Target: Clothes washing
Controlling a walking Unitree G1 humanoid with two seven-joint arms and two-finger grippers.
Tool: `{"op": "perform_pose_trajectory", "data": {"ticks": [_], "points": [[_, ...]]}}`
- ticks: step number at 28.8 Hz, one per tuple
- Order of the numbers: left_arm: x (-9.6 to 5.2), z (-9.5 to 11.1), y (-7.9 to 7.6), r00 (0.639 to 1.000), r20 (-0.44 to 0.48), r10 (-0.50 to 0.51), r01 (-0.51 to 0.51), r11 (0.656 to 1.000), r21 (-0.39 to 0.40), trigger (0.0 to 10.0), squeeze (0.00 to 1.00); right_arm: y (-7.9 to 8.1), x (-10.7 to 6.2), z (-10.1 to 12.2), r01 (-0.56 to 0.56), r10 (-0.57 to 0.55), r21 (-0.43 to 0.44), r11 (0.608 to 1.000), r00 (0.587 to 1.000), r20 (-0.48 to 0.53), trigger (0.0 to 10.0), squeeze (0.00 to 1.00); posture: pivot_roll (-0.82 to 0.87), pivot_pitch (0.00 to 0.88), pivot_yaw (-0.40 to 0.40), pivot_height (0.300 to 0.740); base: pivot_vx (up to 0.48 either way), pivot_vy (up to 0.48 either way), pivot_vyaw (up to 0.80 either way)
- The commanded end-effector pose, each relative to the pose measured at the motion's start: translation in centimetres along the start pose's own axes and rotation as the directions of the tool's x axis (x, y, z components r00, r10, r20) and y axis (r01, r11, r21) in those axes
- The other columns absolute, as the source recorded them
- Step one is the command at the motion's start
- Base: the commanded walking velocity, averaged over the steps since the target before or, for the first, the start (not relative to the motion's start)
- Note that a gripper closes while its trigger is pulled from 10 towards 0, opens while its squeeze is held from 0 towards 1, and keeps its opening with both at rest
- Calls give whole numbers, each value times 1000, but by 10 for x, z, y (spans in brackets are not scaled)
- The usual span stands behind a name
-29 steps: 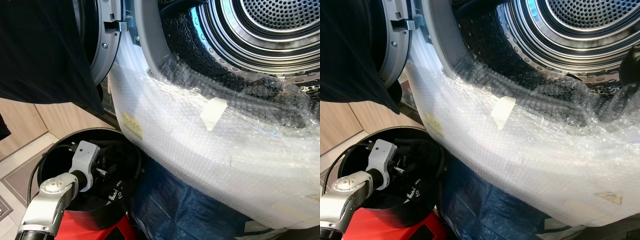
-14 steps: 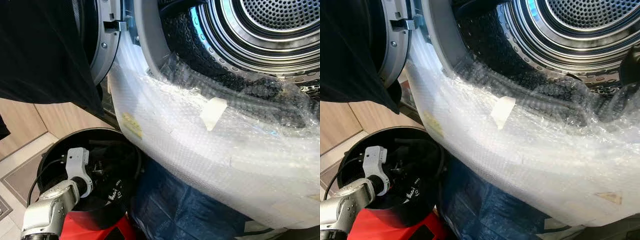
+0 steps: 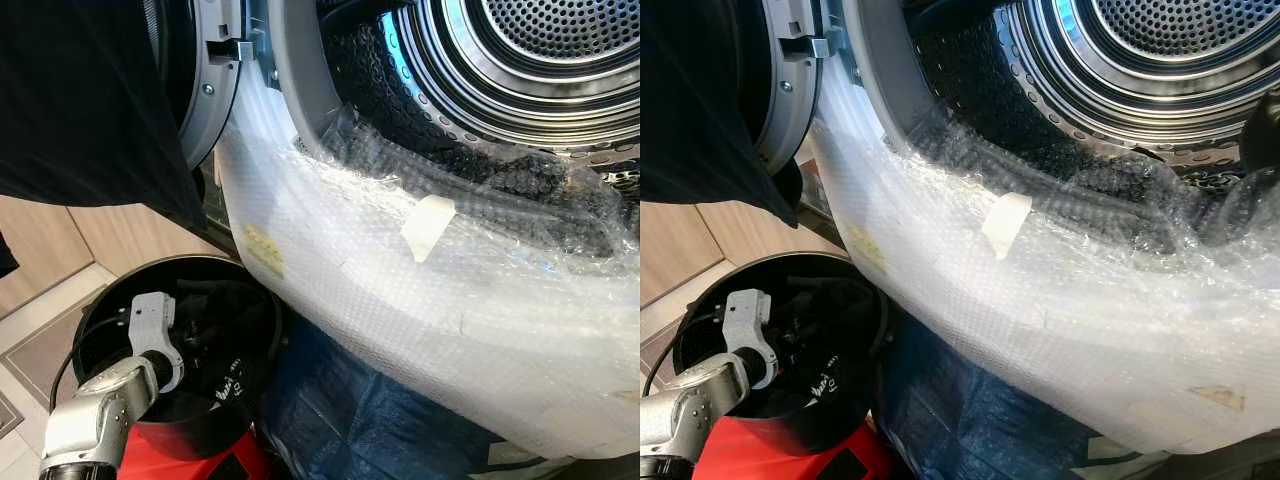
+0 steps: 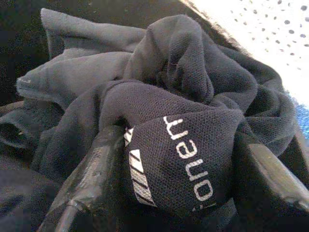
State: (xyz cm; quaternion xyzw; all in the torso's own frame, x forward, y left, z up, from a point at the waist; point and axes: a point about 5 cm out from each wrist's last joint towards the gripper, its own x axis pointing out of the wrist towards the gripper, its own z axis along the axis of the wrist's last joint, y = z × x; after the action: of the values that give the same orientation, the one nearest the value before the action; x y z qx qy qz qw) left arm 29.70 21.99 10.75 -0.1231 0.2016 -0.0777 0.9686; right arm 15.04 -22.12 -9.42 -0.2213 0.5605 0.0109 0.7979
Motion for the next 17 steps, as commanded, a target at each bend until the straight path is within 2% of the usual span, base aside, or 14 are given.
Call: {"op": "perform_pose_trajectory", "data": {"ticks": [1, 4, 17], "points": [[0, 5, -5, 1000, 13, -10, 9, 1000, 24, 0, 0, 0, 0, -2, 1, -1, 9, 1000, 1000, -6, 10000, 0, 117, 89, -103, 740, 0, 0, 0], [1, 3, -7, 1000, -10, 0, 1, 997, 79, 0, 0, 0, 0, -1, -1, 1, 13, 1000, 1000, -3, 10000, 0, 114, 96, -100, 740, 0, 0, 0], [0, 4, -7, 1000, -8, 1, 0, 994, 106, 0, 0, 2, 0, -3, -6, 6, 13, 1000, 1000, -10, 10000, 0, 115, 100, -97, 740, 0, 0, 0]]}}
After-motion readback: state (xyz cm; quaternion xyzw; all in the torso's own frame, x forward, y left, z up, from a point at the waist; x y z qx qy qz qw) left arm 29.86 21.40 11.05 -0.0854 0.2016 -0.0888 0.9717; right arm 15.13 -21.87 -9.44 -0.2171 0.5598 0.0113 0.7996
